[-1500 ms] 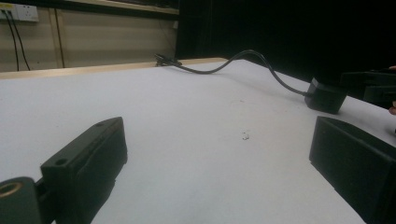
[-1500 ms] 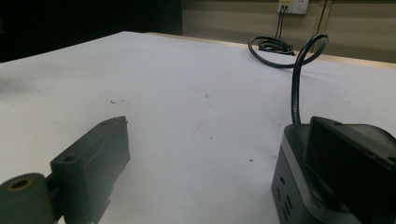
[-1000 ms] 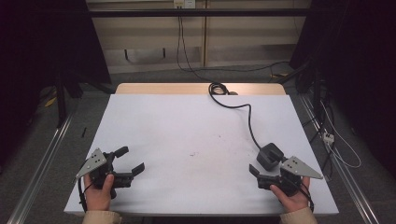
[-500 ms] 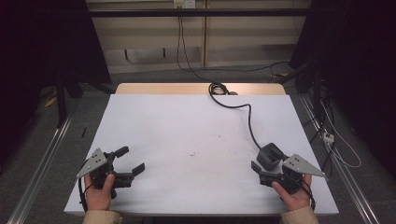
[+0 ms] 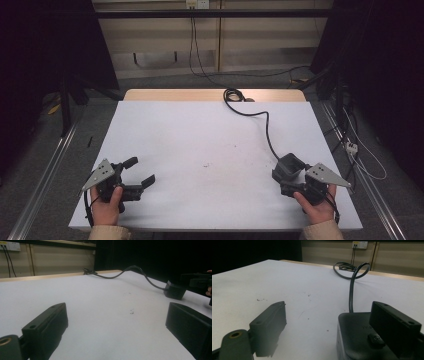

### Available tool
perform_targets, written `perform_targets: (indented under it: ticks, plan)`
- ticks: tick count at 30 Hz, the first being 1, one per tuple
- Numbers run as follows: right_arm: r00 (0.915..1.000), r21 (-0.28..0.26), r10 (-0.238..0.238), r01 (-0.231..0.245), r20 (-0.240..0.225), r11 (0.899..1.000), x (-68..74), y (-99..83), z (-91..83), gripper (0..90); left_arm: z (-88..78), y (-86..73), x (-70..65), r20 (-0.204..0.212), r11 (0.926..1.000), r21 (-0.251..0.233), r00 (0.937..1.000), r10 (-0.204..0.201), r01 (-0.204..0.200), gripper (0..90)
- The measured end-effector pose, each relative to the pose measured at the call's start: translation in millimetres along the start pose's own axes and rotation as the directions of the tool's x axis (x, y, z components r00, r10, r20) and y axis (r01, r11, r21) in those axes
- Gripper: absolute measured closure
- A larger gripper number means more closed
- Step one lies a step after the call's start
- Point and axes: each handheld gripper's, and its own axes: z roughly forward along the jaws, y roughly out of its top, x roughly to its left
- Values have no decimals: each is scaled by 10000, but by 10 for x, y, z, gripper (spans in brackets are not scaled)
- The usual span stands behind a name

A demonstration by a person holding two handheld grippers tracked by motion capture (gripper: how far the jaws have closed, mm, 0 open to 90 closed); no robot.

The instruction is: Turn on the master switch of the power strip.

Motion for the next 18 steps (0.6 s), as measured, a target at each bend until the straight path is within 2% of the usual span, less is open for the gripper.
perform_targets:
  ticks: [10, 18]
  plan:
    - [9998, -69, 48, -47, 181, 10000, -43, 16, -12, 180, 0, 0, 0, -3, 10000, -2, 10000, -1, 1, 39]
    - [9997, -76, -4, 6, 259, 10000, -81, 26, -24, 258, 0, -1, 1, 4, 10000, -49, 10000, -15, 15, 39]
